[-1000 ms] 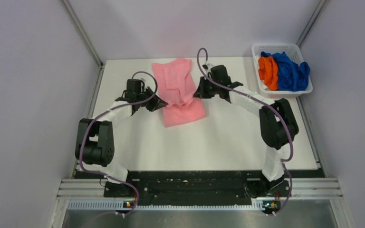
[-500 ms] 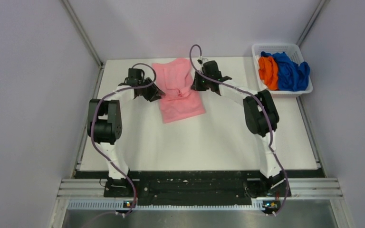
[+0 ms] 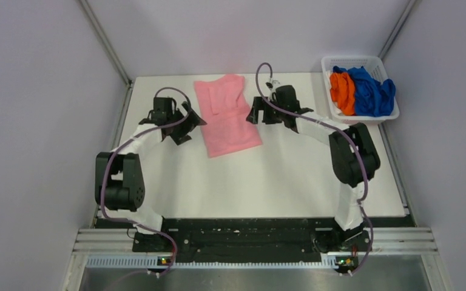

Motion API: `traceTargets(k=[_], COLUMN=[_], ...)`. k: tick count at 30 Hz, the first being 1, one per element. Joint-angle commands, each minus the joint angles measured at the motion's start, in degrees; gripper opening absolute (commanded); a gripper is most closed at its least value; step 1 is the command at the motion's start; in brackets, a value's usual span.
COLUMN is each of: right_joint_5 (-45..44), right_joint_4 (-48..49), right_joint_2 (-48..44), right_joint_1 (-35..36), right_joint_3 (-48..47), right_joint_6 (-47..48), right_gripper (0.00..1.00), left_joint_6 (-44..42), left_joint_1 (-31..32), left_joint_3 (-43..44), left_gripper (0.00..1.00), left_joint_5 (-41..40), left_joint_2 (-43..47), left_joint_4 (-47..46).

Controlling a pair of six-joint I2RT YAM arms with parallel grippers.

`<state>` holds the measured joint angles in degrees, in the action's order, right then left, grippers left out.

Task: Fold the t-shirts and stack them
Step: Fold the folded rectangular tshirt in 1/3 of the way, then grab one side of the 2/3 rectangular tshirt with both arms

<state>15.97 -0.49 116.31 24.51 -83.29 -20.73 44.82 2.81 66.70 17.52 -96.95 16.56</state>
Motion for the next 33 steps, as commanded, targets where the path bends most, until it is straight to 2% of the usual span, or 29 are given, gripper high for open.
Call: traceTargets(k=[1, 4, 7, 11, 16, 24, 28, 30, 31, 32, 33], right_joint_5=[-0.48, -2.69, -2.80, -0.99, -1.67, -0.89, -0.39, -0.41, -0.32, -0.06, 0.21], right_joint_4=[5.39, 3.60, -1.14, -1.57, -2.94, -2.32, -1.85, -1.49, -1.57, -1.73, -1.79], right_joint_2=[-10.17, -11.31, -10.30, -8.64, -7.07, -5.62, -5.71, -5.83, -5.86, -5.84, -5.83], right_joint_1=[0.26, 0.21, 0.20, 0.61, 2.27, 2.76, 3.08, 3.13, 3.20, 3.18, 3.25], right_joint_3=[12.94, 15.80, 15.34, 16.91, 17.14, 18.59, 20.43, 20.93, 20.86, 20.79, 20.92], right_joint_6=[-2.24, -4.09, -3.74, -4.19, -2.87, -3.44, -4.04, -4.02, -3.94, -3.92, -3.83], right_gripper=[0.88, 0.85, 0.77, 0.63, 0.55, 0.52, 0.45, 0.43, 0.41, 0.37, 0.30], left_joint_6=[-0.16, 2.74, 4.75, 5.86, 4.63, 4.41, 4.08, 4.35, 4.38, 4.49, 4.55], left_joint_1=[5.21, 9.06, 12.08, 13.97, 14.24, 14.24, 14.21, 14.24, 14.24, 14.24, 14.22], left_joint_3=[-9.71, -13.72, -14.55, -14.03, -12.49, -11.98, -11.01, -10.63, -10.69, -10.83, -11.00], left_gripper=[0.99, 0.94, 0.81, 0.66, 0.59, 0.53, 0.48, 0.38, 0.28, 0.13, 0.00], left_joint_5=[-1.42, -1.44, -0.46, -2.94, -7.01, -13.08, -13.81, -14.30, -13.85, -13.25, -12.73], left_joint_2=[6.65, 6.31, 3.77, 1.25, -1.39, -2.44, -3.93, -4.50, -4.53, -4.44, -4.31], left_joint_4=[-0.20, -1.90, -3.75, -3.31, -0.61, 2.21, 2.39, 2.60, 2.15, 1.72, 1.35])
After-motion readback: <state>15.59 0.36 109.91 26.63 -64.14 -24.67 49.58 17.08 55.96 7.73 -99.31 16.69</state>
